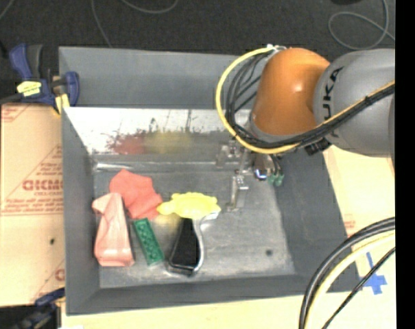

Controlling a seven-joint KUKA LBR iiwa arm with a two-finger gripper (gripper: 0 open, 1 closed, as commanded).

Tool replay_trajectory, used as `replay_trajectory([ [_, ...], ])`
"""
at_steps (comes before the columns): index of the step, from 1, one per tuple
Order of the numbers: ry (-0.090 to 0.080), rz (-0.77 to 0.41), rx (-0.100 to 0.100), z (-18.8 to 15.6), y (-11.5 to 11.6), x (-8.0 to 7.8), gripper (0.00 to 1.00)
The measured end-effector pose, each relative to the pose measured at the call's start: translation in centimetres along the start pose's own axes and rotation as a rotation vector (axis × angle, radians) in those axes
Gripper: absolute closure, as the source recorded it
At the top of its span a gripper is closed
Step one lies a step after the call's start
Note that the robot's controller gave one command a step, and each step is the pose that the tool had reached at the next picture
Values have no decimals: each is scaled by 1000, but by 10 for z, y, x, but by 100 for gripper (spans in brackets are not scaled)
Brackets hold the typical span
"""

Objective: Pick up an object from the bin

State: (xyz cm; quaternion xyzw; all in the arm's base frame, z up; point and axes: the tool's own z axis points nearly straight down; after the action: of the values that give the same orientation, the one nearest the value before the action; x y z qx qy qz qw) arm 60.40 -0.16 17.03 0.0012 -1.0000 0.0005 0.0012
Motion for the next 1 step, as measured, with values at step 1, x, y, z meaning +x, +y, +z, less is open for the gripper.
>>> replay_trajectory([
  [1,-7,0,0,-5,0,-1,0],
])
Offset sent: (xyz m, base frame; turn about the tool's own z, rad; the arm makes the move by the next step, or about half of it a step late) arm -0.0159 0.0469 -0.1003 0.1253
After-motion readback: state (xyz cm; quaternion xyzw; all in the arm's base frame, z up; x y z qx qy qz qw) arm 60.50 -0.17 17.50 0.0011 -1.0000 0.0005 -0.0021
